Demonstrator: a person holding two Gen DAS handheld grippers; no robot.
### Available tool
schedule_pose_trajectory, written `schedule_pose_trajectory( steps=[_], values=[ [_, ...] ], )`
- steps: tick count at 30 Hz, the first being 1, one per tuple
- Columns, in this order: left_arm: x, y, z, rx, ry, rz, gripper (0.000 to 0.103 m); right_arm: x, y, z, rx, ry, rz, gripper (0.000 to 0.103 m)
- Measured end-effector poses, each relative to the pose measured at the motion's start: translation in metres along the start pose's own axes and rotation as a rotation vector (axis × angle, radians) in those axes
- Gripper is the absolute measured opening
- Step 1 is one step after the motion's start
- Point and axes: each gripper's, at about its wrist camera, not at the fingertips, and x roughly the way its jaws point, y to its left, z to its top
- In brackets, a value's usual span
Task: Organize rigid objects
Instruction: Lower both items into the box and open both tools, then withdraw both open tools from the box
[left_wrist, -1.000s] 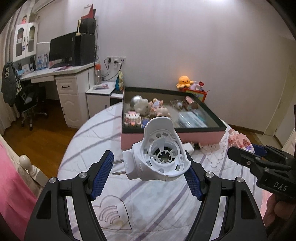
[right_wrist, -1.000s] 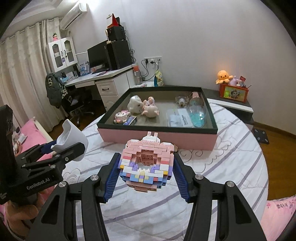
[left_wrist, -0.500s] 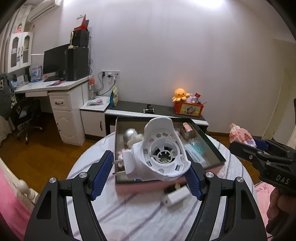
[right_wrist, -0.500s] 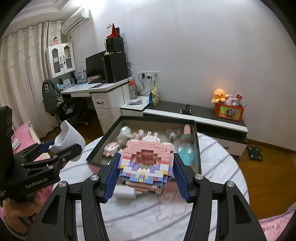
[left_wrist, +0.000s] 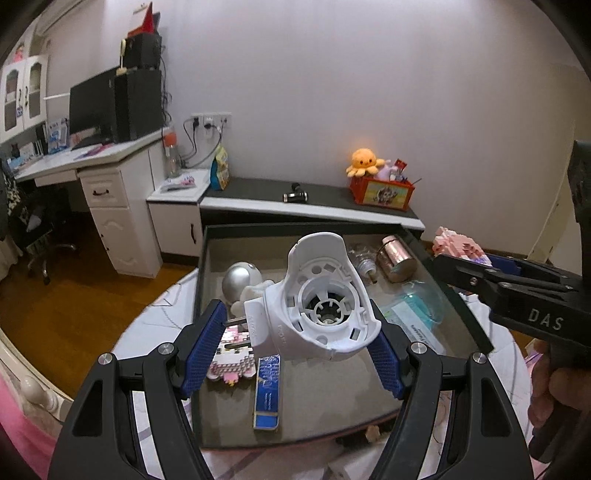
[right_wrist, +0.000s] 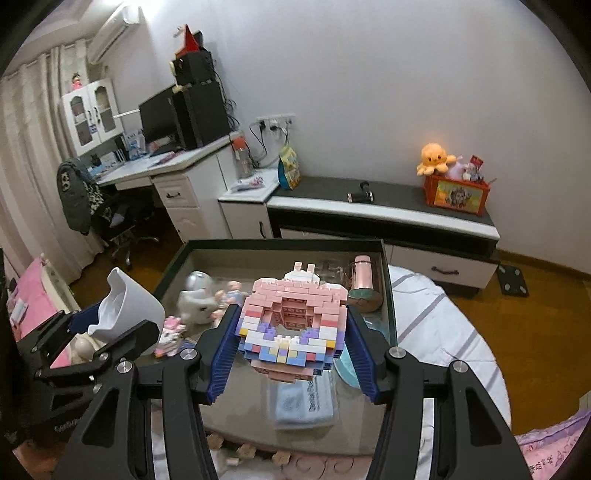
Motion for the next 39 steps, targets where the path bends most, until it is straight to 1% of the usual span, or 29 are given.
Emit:
schedule_pose_trajectory(
  steps=[5,9,10,11,12,13,14,15,17,19,21,22,26,31,35,39],
  values=[
    [0.03,-0.003,-0.001,0.003,0.057,0.0,0.074,0.028,-0.01,-0.004,0.031,0.05,-0.009,0.056],
    [0.052,-0.008,-0.006,0.024,0.12,0.009,0.075,0.046,-0.016,-0.007,0.053,0.09,-0.011,0.057],
    [0.055,-0.009,-0.007,0.03,0.13,0.016,0.08,0.048,-0.018,-0.009,0.065,0.095,-0.007,0.057],
    [0.055,-0.01,-0.009,0.035,0.132,0.034,0.088,0.049,-0.02,-0.01,0.072,0.097,-0.005,0.058],
    [0.054,-0.008,-0.009,0.035,0.127,0.043,0.092,0.049,-0.022,-0.011,0.081,0.1,0.001,0.06],
    [0.051,-0.006,-0.011,0.029,0.118,0.052,0.099,0.047,-0.023,-0.013,0.086,0.099,0.007,0.07],
    [0.047,-0.004,-0.012,0.019,0.107,0.053,0.102,0.044,-0.024,-0.014,0.094,0.091,0.011,0.085],
    [0.04,-0.001,-0.013,0.009,0.092,0.049,0.102,0.041,-0.025,-0.014,0.098,0.084,0.01,0.087],
    [0.029,0.002,-0.015,0.006,0.076,0.054,0.103,0.033,-0.027,-0.016,0.113,0.064,0.002,0.088],
    [0.016,0.006,-0.017,0.001,0.061,0.058,0.103,0.02,-0.03,-0.019,0.142,0.038,0.014,0.088],
    [-0.001,0.009,-0.021,-0.009,0.039,0.055,0.103,0.009,-0.028,-0.021,0.148,0.015,0.008,0.091],
    [-0.008,0.01,-0.022,-0.013,0.029,0.051,0.103,0.0,-0.026,-0.024,0.153,0.001,0.002,0.103],
    [-0.042,0.01,-0.029,-0.023,-0.016,0.037,0.103,-0.031,-0.014,-0.035,0.148,-0.052,0.014,0.103],
    [-0.085,0.006,-0.041,-0.027,-0.065,0.027,0.103,-0.072,0.005,-0.058,0.123,-0.108,0.005,0.103],
    [-0.113,0.005,-0.056,-0.03,-0.096,0.042,0.103,-0.097,0.012,-0.081,0.12,-0.126,0.0,0.103],
    [-0.131,0.008,-0.077,-0.054,-0.098,0.051,0.103,-0.114,0.016,-0.103,0.129,-0.139,-0.021,0.103]
  ],
)
